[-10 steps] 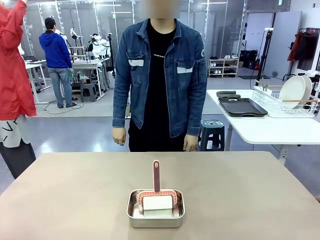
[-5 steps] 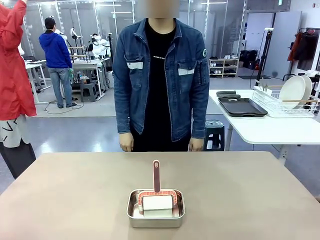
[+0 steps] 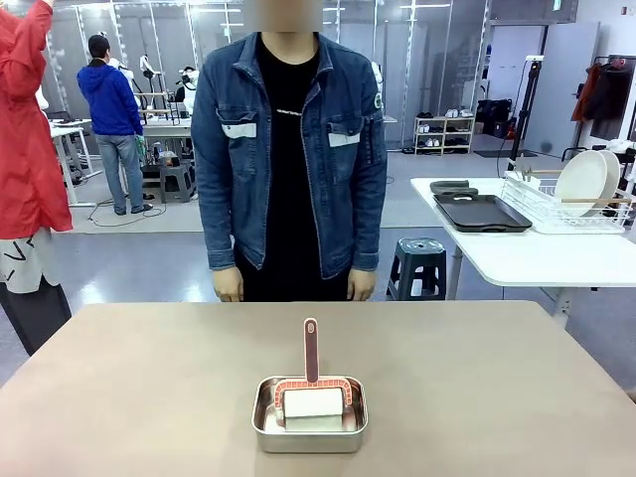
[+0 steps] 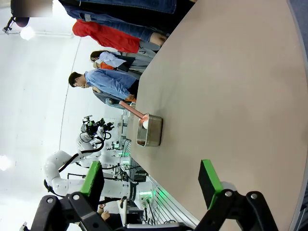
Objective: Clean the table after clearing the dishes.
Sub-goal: Place the Lint Roller back on top of the Airtight Container.
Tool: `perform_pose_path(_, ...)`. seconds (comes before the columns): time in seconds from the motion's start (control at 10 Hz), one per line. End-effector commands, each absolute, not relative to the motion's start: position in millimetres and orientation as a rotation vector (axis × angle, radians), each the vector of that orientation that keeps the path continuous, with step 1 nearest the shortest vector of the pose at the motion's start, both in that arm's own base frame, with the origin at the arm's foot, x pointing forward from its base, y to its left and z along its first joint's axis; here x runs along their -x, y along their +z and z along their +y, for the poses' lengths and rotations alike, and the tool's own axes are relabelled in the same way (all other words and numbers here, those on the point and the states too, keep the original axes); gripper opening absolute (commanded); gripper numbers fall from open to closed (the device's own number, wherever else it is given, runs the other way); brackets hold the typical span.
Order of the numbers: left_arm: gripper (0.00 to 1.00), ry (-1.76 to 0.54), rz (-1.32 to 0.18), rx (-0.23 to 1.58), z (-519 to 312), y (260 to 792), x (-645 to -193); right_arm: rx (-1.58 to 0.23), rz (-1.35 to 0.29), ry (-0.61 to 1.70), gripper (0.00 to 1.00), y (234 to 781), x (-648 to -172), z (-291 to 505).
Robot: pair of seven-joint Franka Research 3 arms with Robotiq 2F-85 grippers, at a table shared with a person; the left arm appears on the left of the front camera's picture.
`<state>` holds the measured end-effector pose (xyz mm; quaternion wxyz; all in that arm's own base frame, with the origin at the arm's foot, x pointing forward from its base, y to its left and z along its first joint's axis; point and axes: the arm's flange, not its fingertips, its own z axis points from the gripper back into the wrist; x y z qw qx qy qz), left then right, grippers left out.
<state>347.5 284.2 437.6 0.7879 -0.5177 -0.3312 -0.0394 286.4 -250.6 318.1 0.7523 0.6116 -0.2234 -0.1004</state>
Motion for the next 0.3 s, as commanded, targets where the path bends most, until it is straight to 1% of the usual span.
perform_pose_path(0.0, 1.00, -0.093, -0.705, 1.105, 285.7, 440.3, -342.7, -1.338, -0.489, -0.211, 1.00, 320.9, -288.1, -251.0)
perform_pose_path(0.2, 1.00, -0.093, -0.705, 1.105, 285.7, 440.3, -342.7, -1.338, -0.489, -0.211, 1.00, 320.9, -288.1, -251.0)
